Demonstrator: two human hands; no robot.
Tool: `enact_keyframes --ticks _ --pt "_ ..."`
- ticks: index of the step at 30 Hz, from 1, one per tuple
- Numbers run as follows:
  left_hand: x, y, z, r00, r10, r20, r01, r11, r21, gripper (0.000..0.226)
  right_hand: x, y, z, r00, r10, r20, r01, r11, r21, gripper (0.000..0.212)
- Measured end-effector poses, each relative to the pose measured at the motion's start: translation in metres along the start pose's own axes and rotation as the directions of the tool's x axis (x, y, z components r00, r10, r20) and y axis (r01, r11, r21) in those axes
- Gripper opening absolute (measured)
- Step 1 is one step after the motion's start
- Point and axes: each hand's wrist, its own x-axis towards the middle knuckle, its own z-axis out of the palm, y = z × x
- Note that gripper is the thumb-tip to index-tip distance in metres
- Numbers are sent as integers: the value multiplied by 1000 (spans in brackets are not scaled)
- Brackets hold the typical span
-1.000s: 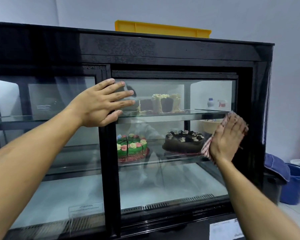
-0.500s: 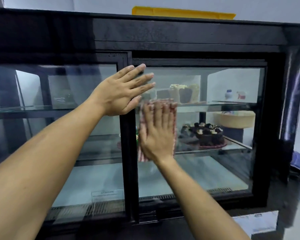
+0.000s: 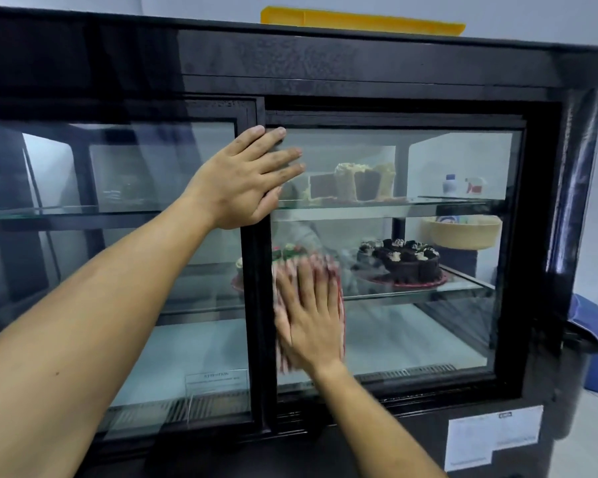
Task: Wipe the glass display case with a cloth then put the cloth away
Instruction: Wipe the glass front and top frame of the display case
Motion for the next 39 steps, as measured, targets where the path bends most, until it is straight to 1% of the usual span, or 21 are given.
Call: enact_keyframes --ticks 3,6,8,10,12,13,15,17,18,20,22,25,27,29,30,31,33,35,36,37,39 --pt "-1 0 1 1000 0 -1 0 1000 0 54 73 23 -17 997 -33 -68 36 999 32 54" --pt "0 0 0 1000 -5 -1 5 1000 6 54 83 65 -29 998 -19 -53 16 998 -60 57" --pt "-1 0 -1 1000 -5 7 5 1000 7 54 56 94 -30 981 179 -80 -184 981 -65 59" --pt "-1 2 -2 1000 -12 11 12 1000 14 54 12 106 -22 910 403 -99 -405 914 -2 61" --pt "-1 2 -2 1000 -18 14 18 1000 22 54 -33 92 -9 845 528 -81 -526 849 52 62" --pt "-1 3 -2 1000 -23 14 22 999 24 54 -49 79 -5 840 540 -55 -536 841 71 65" --pt "-1 4 -4 999 -25 26 24 999 31 55 -65 53 0 899 437 -9 -436 898 60 68" --pt "0 8 -6 999 -38 32 37 999 31 57 -51 38 -1 984 177 15 -177 984 9 67" --pt "1 9 -6 999 -45 30 44 999 29 57 -34 35 -2 1000 6 17 -7 1000 7 66" --pt "1 12 -5 999 -33 32 32 999 30 58 3 43 -8 966 -258 6 258 966 -4 63" --pt "2 9 -4 997 44 59 -47 998 38 60 47 71 -23 950 -312 -12 312 949 -39 62" --pt "8 6 -4 974 183 132 -189 981 32 61 77 139 -48 993 -103 -56 97 989 -114 60" --pt "13 6 -3 961 196 194 -206 978 33 61 61 181 -54 976 183 -122 -194 977 -86 61" --pt "16 6 -1 954 188 235 -204 978 48 64 27 192 -50 848 502 -170 -503 863 37 62" --pt "18 8 0 952 187 243 -206 977 56 65 9 183 -45 781 599 -175 -596 799 74 63" --pt "20 10 1 951 188 247 -210 976 65 67 -9 165 -38 761 628 -162 -624 777 81 64" --pt "25 12 3 942 200 269 -229 970 81 71 -33 121 -24 855 509 -96 -507 861 49 65" --pt "30 14 4 930 217 296 -250 965 80 71 -36 94 -16 966 255 -37 -255 967 4 68" --pt "33 13 5 931 221 291 -254 964 81 70 -25 94 -17 995 98 -27 -99 995 -12 70" --pt "33 13 6 934 223 280 -254 964 80 70 -6 100 -23 998 -63 -10 63 998 -20 71" --pt "33 12 8 939 213 270 -246 965 94 70 41 129 -43 936 -351 36 352 933 -73 64"
